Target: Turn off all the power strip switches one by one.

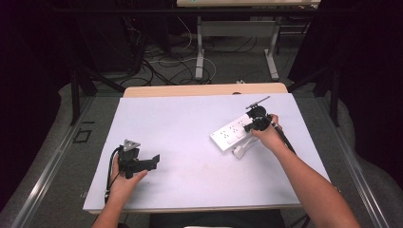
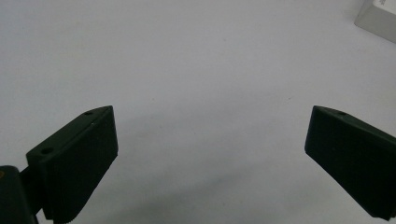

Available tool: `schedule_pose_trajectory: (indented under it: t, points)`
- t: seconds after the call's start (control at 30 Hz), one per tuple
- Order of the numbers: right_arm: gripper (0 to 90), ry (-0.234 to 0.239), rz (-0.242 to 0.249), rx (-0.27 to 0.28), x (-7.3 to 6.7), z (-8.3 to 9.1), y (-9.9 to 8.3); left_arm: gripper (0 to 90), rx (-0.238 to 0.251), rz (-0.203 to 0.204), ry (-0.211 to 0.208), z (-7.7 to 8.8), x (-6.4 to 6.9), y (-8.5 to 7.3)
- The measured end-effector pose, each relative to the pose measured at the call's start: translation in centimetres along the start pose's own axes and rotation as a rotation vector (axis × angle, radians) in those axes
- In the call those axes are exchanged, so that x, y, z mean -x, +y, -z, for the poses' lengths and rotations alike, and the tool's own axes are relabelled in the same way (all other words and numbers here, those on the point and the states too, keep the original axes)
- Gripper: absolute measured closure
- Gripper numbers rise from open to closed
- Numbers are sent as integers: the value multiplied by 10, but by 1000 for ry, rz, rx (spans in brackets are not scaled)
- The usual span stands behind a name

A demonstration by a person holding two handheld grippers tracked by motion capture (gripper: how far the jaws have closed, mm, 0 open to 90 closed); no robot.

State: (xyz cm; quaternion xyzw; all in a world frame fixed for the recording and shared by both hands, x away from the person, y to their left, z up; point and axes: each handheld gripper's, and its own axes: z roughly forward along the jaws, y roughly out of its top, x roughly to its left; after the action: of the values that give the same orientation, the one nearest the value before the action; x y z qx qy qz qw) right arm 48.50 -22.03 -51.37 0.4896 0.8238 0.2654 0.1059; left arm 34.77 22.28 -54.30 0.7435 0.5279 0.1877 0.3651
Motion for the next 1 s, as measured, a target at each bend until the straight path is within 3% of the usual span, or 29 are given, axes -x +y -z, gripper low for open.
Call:
schedule_pose_trajectory:
  t: [0.23,0.3,0.33,0.63,0.9,1.0]
  points:
    - [900,-14,-14,-2,-3,0,0,27,1,0,1,0,0,0]
    - [900,-5,-14,10,-2,-2,0,26,-2,-1,1,0,0,0]
    - [900,-3,6,-10,-1,-3,-1,27,-2,-1,1,0,0,0]
    - [900,2,-17,6,-2,-3,-1,27,4,4,0,0,0,0]
    - [900,6,-2,4,-1,-3,-1,26,7,9,0,-1,0,0]
    - [900,-4,-25,-14,-3,0,0,27,11,9,2,-1,0,0]
